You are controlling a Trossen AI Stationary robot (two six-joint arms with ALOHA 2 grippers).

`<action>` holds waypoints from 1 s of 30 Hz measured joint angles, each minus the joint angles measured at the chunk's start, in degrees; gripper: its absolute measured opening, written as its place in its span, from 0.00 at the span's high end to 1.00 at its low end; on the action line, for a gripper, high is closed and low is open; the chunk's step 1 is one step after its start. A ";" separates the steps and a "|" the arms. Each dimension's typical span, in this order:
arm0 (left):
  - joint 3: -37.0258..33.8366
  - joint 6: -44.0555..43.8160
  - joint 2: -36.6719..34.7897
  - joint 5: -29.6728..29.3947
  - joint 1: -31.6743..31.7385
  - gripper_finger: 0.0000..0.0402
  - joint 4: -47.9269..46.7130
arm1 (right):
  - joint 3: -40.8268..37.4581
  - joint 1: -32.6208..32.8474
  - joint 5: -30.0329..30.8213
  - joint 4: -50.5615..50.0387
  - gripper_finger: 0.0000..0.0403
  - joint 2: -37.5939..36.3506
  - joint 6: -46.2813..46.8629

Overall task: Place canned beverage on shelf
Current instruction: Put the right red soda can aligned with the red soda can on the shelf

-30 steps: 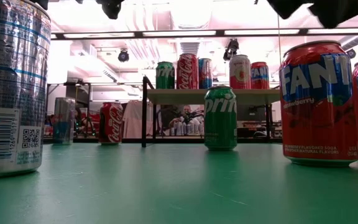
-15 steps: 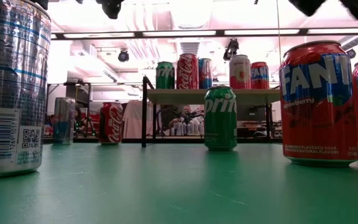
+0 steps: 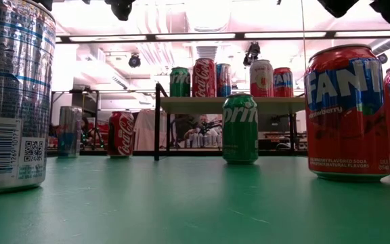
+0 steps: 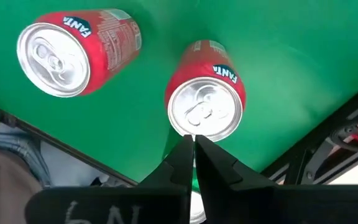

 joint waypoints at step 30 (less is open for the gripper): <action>-0.07 0.81 0.02 0.00 0.00 1.00 -0.04 | -0.02 -0.24 -1.36 -0.29 0.18 6.80 3.97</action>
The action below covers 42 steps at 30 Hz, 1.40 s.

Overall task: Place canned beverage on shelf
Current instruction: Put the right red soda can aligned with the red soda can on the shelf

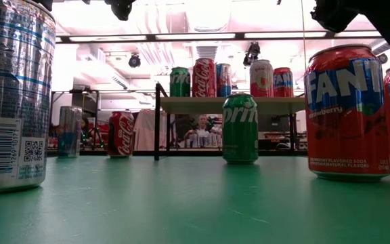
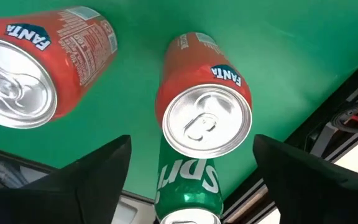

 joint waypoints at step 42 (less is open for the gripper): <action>0.00 0.02 0.00 0.01 0.00 1.00 -0.90 | -12.28 1.51 3.01 9.56 0.26 0.89 1.66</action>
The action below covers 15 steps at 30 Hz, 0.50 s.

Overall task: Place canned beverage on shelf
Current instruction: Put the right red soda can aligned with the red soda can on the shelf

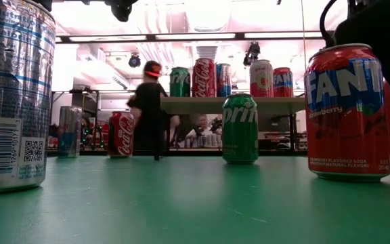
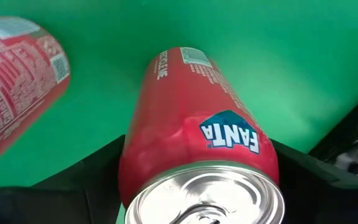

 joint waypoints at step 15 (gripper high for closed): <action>0.00 0.00 0.00 -0.01 -0.02 1.00 0.03 | 15.74 -2.85 11.59 -18.57 0.26 -0.24 -3.38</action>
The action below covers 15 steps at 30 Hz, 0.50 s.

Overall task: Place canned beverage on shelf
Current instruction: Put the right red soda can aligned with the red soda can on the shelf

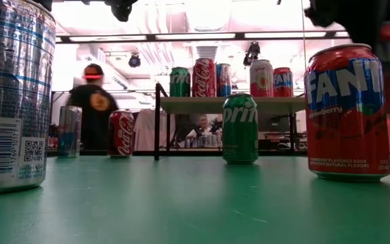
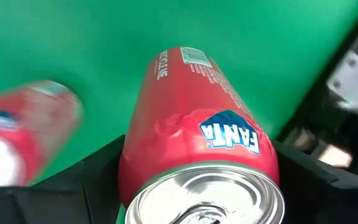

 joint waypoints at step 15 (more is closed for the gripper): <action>0.00 0.02 0.00 0.00 0.02 1.00 0.06 | 20.19 -10.26 8.45 -0.32 0.26 -0.04 -18.89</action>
